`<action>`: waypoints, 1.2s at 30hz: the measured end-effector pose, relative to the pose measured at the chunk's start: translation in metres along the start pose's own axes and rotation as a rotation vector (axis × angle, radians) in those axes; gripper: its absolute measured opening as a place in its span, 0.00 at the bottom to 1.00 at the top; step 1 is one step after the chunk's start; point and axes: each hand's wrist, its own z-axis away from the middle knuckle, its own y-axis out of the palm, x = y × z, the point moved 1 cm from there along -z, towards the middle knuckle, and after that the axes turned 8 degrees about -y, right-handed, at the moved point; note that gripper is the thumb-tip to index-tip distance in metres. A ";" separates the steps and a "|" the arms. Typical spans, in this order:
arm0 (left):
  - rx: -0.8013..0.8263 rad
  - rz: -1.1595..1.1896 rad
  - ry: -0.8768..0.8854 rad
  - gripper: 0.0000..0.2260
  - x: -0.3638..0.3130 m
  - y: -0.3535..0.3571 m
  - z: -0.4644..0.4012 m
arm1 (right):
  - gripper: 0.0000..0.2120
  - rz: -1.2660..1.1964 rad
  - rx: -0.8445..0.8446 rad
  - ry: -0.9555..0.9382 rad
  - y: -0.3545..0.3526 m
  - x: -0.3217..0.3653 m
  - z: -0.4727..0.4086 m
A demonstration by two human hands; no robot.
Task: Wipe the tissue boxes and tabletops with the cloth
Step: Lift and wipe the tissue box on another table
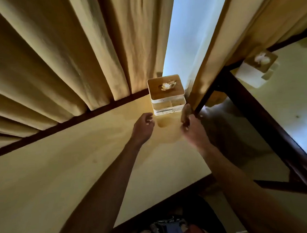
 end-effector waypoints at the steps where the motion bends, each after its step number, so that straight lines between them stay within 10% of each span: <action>1: -0.023 -0.070 0.068 0.19 -0.005 -0.003 -0.008 | 0.13 0.019 0.061 0.006 0.012 -0.002 0.002; 8: -0.002 -0.472 0.429 0.39 -0.060 -0.022 -0.079 | 0.41 0.340 0.107 0.035 0.075 -0.022 -0.002; 15: 0.198 -0.819 0.378 0.61 -0.092 -0.026 -0.127 | 0.38 0.414 0.091 0.150 0.101 -0.018 -0.021; 30: 0.200 -0.734 0.370 0.66 -0.092 -0.035 -0.144 | 0.32 0.391 0.158 -0.230 0.177 0.036 -0.011; 36: 0.203 -0.684 0.341 0.65 -0.094 -0.036 -0.139 | 0.32 0.486 -0.064 0.110 0.131 -0.025 -0.003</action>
